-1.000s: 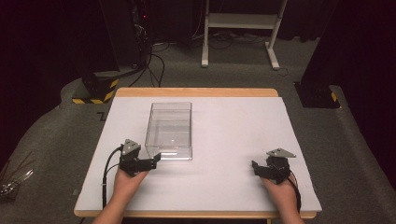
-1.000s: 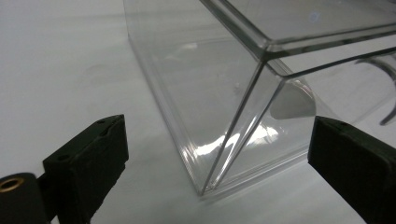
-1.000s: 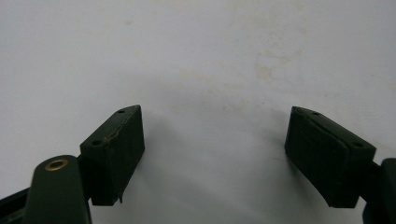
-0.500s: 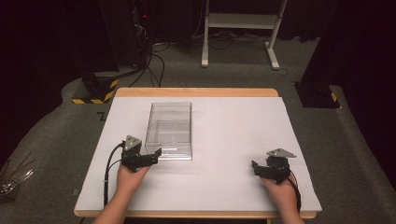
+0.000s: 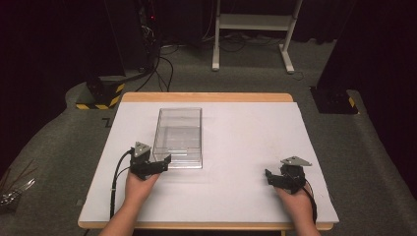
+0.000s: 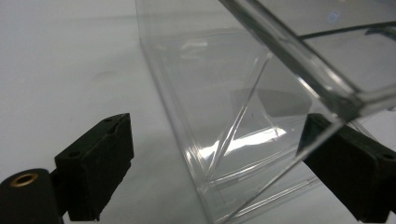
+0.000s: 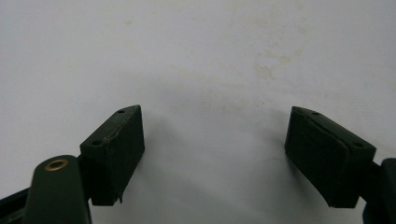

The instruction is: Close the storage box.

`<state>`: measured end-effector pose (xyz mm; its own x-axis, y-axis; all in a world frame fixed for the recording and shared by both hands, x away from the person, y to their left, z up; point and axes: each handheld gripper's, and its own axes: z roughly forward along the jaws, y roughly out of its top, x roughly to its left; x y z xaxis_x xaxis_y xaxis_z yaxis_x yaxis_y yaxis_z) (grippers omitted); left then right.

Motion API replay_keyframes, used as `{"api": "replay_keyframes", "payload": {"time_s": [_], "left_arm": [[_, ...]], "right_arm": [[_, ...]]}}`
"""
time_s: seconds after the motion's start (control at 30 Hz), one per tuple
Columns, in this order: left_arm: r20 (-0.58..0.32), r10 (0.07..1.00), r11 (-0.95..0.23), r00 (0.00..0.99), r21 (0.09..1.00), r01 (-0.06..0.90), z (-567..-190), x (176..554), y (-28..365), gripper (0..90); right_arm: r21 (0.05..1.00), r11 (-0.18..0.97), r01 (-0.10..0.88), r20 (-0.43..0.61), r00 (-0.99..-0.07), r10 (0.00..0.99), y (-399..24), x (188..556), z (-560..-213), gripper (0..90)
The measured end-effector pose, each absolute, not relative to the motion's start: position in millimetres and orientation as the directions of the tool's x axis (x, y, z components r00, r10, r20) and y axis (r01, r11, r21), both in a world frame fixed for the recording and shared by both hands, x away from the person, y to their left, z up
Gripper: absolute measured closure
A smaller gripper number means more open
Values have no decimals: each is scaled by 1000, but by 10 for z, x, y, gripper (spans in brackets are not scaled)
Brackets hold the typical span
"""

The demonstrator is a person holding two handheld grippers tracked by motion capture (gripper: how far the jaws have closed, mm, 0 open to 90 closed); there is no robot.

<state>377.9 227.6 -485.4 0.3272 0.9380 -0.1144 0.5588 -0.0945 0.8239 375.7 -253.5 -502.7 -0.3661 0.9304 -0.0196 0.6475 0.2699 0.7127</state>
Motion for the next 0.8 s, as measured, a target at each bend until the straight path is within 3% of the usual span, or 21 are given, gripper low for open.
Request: {"api": "replay_keyframes", "payload": {"time_s": [0.8], "left_arm": [[-142, 927, -83, 348, 826, 558, -4865, 3691, 2293, 121]], "right_arm": [[714, 271, 646, -21, -367, 930, -2534, 3758, -5028, 196]]}}
